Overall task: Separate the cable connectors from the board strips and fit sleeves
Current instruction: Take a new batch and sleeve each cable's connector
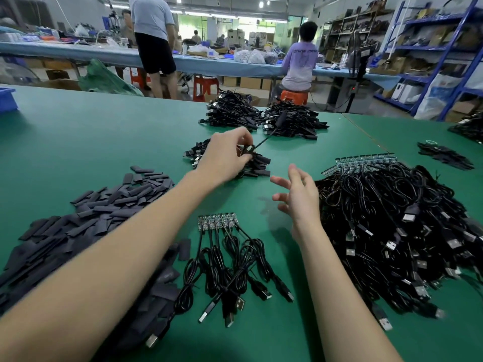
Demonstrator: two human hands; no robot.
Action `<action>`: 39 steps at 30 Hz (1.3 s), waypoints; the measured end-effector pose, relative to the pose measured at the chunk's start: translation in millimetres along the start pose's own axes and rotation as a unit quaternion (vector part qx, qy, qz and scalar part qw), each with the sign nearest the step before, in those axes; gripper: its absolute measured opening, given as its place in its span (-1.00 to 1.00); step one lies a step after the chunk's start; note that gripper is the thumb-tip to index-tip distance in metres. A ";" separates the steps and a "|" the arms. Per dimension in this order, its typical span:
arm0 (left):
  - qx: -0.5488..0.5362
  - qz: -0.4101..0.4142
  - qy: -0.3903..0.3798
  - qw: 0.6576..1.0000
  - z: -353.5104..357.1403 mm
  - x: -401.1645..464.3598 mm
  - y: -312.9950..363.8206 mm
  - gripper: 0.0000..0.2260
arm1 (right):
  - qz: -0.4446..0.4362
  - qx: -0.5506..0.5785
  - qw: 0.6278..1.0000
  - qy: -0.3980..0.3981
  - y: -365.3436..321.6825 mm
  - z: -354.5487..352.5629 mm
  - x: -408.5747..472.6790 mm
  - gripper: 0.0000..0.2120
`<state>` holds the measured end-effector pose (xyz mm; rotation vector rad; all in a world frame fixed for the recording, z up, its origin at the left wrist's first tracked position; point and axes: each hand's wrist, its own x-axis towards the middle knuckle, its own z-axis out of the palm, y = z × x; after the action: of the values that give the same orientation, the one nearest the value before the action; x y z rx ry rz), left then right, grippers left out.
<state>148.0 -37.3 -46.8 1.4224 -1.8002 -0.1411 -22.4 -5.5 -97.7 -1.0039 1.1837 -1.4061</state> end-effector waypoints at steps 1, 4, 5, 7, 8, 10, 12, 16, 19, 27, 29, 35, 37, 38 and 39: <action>0.063 0.023 -0.033 0.997 4.1 8.1 -8.9 -0.81 | 0.008 -0.012 1.000 -0.008 3.5 0.5 -0.4 -0.73; 0.217 0.080 -0.119 0.966 15.8 20.6 -34.7 -0.76 | 0.020 -0.043 0.998 -0.031 9.7 2.8 -1.8 -0.75; 0.244 0.097 -0.130 0.956 18.4 21.3 -42.6 -0.75 | 0.023 -0.048 0.998 -0.038 10.8 3.5 -2.3 -0.75; 0.262 0.126 -0.136 0.947 22.0 20.7 -56.8 -0.75 | 0.028 -0.057 0.997 -0.051 12.8 5.0 -2.9 -0.76; 0.264 0.139 -0.135 0.945 22.8 19.5 -61.6 -0.75 | 0.030 -0.062 0.996 -0.057 13.7 5.8 -3.6 -0.76; 0.262 0.162 -0.129 0.943 24.2 16.4 -67.0 -0.74 | 0.029 -0.074 0.995 -0.067 14.7 7.4 -5.2 -0.78; 0.255 0.169 -0.118 0.945 25.0 13.1 -68.4 -0.71 | 0.025 -0.089 0.993 -0.075 14.8 7.9 -6.0 -0.83; 0.167 0.125 -0.092 0.974 18.7 1.3 -67.1 -0.66 | 0.000 -0.148 0.984 -0.098 15.6 7.2 -6.7 -0.88; 0.098 0.058 -0.075 0.991 7.2 -9.4 -59.2 -0.58 | -0.019 -0.186 0.974 -0.126 15.8 8.0 -6.2 -0.88; 0.152 -0.129 -0.222 0.954 -6.0 -57.9 -37.5 -0.95 | -0.049 -0.433 0.878 -0.195 15.2 14.7 -6.5 -0.89; 0.174 -0.135 -0.249 0.943 -6.6 -61.5 -32.3 -0.94 | -0.049 -0.437 0.878 -0.189 16.3 15.6 -7.3 -0.87; 0.109 -0.134 -0.301 0.938 -10.9 -63.8 -31.4 -0.91 | -0.055 -0.428 0.889 -0.154 22.8 19.3 -9.7 -0.78; 0.047 -0.131 -0.309 0.941 -12.6 -65.1 -33.1 -0.90 | -0.058 -0.396 0.904 -0.151 23.7 19.2 -10.4 -0.82; 0.001 -0.132 -0.305 0.943 -13.2 -65.8 -33.7 -0.89 | -0.058 -0.363 0.918 -0.150 23.2 18.5 -10.0 -0.85; -0.048 -0.135 -0.298 0.944 -13.8 -66.8 -33.3 -0.90 | -0.052 -0.323 0.933 -0.152 22.0 16.9 -9.5 -0.87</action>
<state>184.2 13.1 -90.6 1.6646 -2.0131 -0.8718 -0.6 0.9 -116.3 -1.6941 1.3993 -0.8879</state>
